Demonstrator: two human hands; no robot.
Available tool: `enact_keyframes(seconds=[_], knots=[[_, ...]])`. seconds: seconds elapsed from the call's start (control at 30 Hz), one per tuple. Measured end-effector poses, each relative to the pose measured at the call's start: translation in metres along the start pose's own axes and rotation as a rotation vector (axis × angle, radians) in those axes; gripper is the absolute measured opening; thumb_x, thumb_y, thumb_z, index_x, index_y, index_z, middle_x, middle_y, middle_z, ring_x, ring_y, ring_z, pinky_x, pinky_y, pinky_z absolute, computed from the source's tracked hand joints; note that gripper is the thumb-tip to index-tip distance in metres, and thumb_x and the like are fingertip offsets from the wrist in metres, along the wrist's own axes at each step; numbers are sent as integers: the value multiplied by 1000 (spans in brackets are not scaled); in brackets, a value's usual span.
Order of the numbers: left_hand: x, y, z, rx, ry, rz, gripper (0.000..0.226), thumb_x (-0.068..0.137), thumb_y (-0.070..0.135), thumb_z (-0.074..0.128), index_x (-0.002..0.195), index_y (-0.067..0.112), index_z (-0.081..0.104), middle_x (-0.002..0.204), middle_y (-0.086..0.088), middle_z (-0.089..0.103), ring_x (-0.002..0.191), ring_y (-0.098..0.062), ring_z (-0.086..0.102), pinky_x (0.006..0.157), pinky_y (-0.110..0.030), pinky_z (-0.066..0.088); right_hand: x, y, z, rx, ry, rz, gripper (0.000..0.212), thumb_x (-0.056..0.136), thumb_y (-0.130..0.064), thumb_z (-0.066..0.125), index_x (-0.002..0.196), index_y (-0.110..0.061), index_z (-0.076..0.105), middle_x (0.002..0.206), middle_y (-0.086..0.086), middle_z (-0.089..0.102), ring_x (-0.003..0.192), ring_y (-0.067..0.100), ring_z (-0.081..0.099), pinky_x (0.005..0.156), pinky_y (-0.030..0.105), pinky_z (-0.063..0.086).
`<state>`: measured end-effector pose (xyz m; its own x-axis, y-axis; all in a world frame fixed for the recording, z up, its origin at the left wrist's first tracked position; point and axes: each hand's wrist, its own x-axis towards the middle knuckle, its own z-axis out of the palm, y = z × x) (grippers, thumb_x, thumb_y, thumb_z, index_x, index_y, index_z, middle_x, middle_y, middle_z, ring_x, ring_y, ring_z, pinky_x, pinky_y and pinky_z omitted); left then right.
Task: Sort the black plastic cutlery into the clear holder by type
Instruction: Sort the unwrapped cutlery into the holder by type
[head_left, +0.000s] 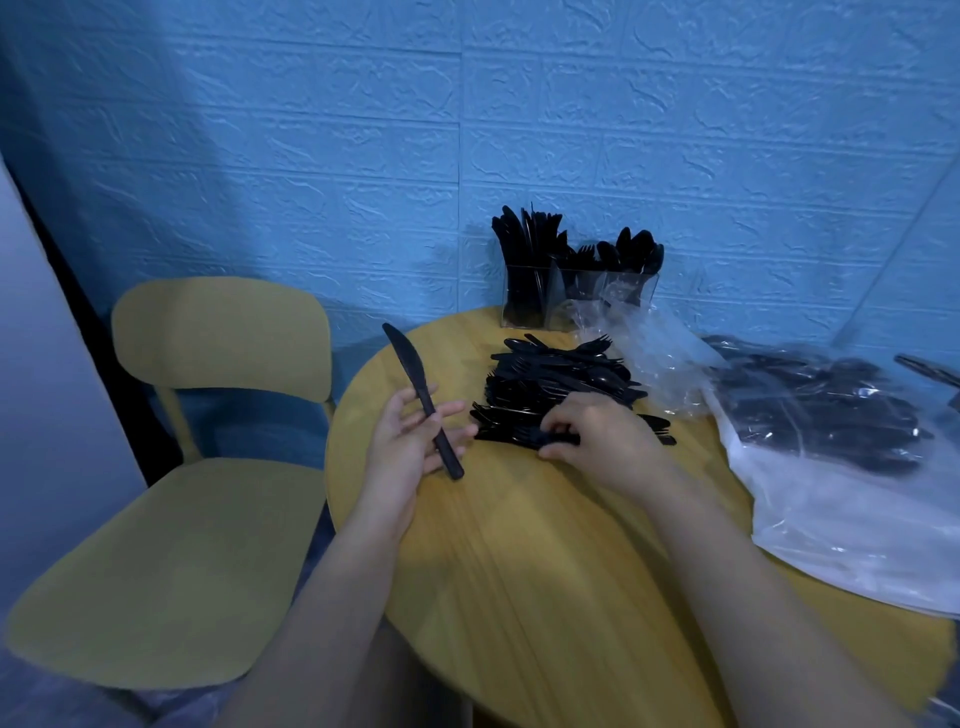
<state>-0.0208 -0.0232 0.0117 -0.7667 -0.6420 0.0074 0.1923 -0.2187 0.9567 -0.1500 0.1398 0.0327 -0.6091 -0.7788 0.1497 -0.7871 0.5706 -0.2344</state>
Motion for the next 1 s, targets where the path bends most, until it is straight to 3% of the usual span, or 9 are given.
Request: enact_keyframes(seconds=[0.1,0.3,0.53,0.63,0.77,1.0], knots=[[-1,0,2,26,-9,11,25,97,2,45,118,15,50,102,-6,72,81,-25,71,73,-37,57,3,1,6,-70,27,-14,29,91,-34,60,118,-23,61,114,-5,55,109,15,50,80,27,44],[0,-1,2,56,-24,23,25,97,2,45,119,12,49,100,-6,70,75,-22,71,68,-32,57,1,10,5,-35,189,19,20,94,-28,56,110,-21,68,107,-6,62,101,14,57,76,26,47],[-2,-1,3,100,-49,20,25,98,1,44,119,14,49,101,-6,70,74,-20,71,69,-32,57,1,17,2,89,192,129,20,95,-24,56,110,-19,69,110,-2,64,103,18,58,84,36,50],[-3,-1,3,121,-61,19,26,98,2,43,120,14,49,101,-5,70,74,-18,71,71,-32,57,0,15,3,208,145,124,22,94,-23,58,113,-19,69,114,-4,65,105,14,58,90,32,48],[-3,1,4,118,-52,20,27,98,3,43,122,13,48,99,-4,71,73,-17,71,70,-32,57,0,9,1,379,93,155,21,93,-25,60,111,-22,70,97,-11,64,86,2,55,72,12,39],[-3,3,4,97,-28,40,25,97,2,44,120,13,48,98,-6,70,71,-18,71,67,-31,57,-2,3,-2,476,-120,128,10,91,-27,62,98,-30,69,88,-19,66,89,-6,59,78,10,44]])
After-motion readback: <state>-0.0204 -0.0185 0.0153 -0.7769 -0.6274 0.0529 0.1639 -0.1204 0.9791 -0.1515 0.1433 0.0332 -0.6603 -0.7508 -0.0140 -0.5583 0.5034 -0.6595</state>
